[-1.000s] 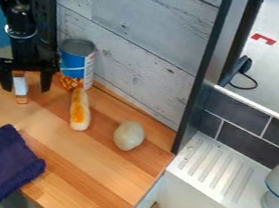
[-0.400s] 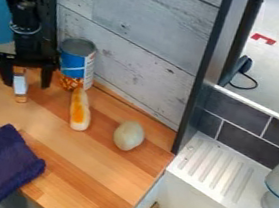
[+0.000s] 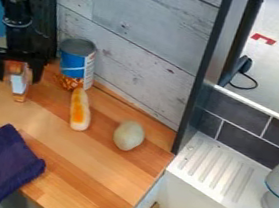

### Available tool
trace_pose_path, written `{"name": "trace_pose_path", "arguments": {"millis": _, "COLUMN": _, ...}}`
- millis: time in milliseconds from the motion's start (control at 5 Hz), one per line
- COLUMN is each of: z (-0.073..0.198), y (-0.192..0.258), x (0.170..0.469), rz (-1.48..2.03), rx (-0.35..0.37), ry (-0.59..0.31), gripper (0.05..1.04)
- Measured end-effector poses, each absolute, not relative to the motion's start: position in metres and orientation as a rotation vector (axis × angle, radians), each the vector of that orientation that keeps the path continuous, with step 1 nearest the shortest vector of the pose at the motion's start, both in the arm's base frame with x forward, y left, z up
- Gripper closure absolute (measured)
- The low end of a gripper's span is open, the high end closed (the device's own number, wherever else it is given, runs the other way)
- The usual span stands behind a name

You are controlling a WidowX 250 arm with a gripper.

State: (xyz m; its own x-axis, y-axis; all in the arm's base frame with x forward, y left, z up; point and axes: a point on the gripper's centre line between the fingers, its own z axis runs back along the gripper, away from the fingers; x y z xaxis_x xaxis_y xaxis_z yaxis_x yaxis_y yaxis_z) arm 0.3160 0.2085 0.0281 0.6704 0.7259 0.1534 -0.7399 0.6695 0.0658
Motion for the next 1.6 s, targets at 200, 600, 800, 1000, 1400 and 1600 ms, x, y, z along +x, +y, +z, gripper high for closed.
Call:
{"name": "trace_pose_path", "arguments": {"millis": 200, "z": 0.027, "y": 0.208, "x": 0.315, "rz": 0.833, "rx": 0.128, "ry": -0.107, "gripper": 0.082}}
{"name": "trace_pose_path", "arguments": {"millis": 600, "z": 0.025, "y": 0.211, "x": 0.319, "rz": 0.815, "rx": 0.129, "ry": -0.096, "gripper": 0.082}}
{"name": "trace_pose_path", "arguments": {"millis": 800, "z": 0.032, "y": 0.229, "x": 0.320, "rz": 0.841, "rx": 0.134, "ry": -0.105, "gripper": 0.082}}
{"name": "trace_pose_path", "arguments": {"millis": 1000, "z": 0.033, "y": 0.242, "x": 0.321, "rz": 0.849, "rx": 0.136, "ry": -0.105, "gripper": 0.118}}
{"name": "trace_pose_path", "arguments": {"millis": 1400, "z": 0.032, "y": 0.247, "x": 0.319, "rz": 0.859, "rx": 0.132, "ry": -0.096, "gripper": 0.626}}
{"name": "trace_pose_path", "arguments": {"millis": 1600, "z": 0.030, "y": 0.243, "x": 0.317, "rz": 0.858, "rx": 0.117, "ry": -0.095, "gripper": 0.643}}
